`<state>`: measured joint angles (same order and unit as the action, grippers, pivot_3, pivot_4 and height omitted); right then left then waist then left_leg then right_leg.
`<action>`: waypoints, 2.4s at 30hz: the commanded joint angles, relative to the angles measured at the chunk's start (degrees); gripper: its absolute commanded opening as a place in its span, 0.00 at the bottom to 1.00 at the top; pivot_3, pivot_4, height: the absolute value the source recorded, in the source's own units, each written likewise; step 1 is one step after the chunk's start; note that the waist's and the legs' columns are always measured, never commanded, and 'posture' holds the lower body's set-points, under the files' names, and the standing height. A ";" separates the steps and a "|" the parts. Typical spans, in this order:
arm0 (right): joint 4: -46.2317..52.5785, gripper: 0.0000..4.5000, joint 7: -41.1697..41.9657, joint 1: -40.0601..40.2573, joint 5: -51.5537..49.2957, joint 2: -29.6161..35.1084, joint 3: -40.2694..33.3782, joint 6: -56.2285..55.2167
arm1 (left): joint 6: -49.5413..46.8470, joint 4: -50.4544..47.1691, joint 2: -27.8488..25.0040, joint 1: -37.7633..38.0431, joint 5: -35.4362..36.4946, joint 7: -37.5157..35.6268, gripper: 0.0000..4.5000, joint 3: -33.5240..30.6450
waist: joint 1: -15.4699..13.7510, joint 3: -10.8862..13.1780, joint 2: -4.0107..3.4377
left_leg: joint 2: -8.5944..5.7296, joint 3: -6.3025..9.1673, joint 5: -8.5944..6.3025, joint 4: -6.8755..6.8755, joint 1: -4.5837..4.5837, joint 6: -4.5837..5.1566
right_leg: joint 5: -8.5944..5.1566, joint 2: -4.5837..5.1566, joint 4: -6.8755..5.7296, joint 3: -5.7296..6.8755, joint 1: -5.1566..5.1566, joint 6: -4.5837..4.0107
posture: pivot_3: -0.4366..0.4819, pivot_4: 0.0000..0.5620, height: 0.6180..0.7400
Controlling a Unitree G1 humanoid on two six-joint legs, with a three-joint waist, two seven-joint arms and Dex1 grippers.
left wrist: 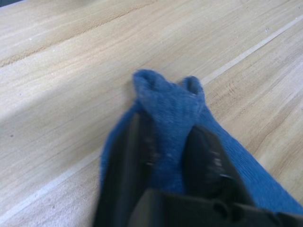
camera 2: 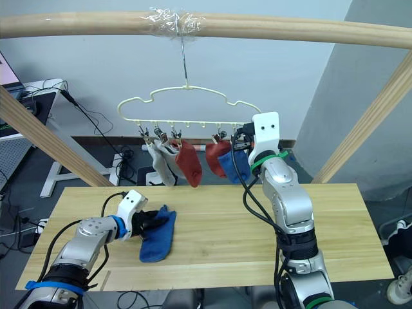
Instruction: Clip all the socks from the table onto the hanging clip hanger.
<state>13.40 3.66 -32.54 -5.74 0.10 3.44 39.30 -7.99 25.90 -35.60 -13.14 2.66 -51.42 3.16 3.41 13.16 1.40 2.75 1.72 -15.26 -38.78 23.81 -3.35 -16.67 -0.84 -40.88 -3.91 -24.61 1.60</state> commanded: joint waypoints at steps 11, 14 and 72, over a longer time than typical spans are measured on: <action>3.38 0.00 0.12 -0.49 -0.36 0.25 -0.16 -0.14 | -3.73 -17.33 12.72 -5.30 9.18 -6.62 0.00 5.38 | -0.08 0.03 0.03 | -0.01 0.00 0.00 0.00 0.12 0.00 | 0.00 0.00 0.04 0.00 -0.03 0.01 | 0.41 0.39 0.71; 3.37 0.00 0.13 -0.57 -0.37 0.40 -0.28 -0.09 | -4.78 -17.97 17.56 -9.47 9.38 -5.16 0.00 7.66 | -0.01 0.03 0.03 | -0.03 -0.02 0.00 -0.01 0.11 0.00 | 0.00 0.00 0.05 -0.02 -0.03 0.01 | 0.41 0.39 0.71; 13.13 1.00 4.39 4.79 -4.73 3.96 -2.50 7.48 | 4.63 -11.49 23.73 -16.30 5.01 4.69 1.00 6.46 | 1.45 0.05 0.07 | -0.05 -0.05 0.01 0.02 0.13 -0.02 | -0.03 -0.01 0.13 -0.09 -0.02 0.12 | 0.40 0.36 0.71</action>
<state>22.76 6.91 -27.68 -9.14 3.61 1.17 46.26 -2.56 19.18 -11.35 -29.93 6.64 -45.55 9.33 4.86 13.21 1.48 2.70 1.67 -15.24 -38.76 23.93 -3.37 -16.70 -0.85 -40.76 -4.01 -24.62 1.72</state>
